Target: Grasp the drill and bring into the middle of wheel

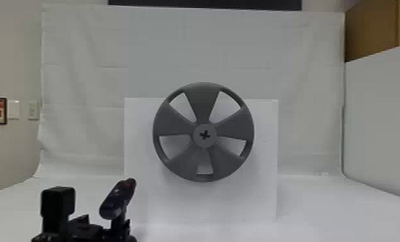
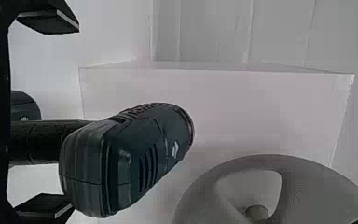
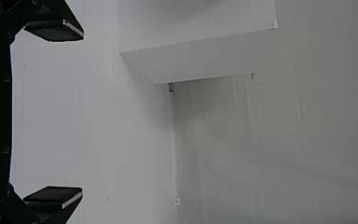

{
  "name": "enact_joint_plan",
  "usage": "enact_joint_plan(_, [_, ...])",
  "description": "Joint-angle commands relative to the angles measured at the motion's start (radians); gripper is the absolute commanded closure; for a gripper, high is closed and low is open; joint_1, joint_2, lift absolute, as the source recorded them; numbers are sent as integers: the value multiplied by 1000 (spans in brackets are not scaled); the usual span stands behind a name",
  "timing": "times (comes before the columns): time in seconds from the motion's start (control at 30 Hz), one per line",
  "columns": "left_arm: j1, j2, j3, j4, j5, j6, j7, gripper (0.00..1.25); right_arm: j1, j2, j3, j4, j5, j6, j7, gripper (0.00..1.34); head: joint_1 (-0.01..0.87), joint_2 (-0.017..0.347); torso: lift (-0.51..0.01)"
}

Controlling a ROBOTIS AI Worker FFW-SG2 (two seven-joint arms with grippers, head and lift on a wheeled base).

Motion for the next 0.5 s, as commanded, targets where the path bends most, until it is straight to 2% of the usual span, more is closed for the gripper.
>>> enact_joint_plan(0.0, [-16,6,50,1,-66,21,-105,-2,2,0,-2,0,0,0,0,128,0,0,-406])
enact_joint_plan(0.13, [-36,18,77,28,-101,44,-229,-2,3,0,-5,0,0,0,2,127,0,0,-406])
enact_joint_plan(0.27, [-55,43,93,57,-132,67,-338,10,6,2,-6,0,0,0,2,128,0,0,-406])
enact_joint_plan(0.37, [-61,62,105,71,-135,73,-378,22,6,2,-8,0,0,0,5,128,0,0,-406])
enact_joint_plan(0.47, [-55,73,128,74,-129,75,-381,32,9,2,-12,0,0,0,6,128,0,0,-406])
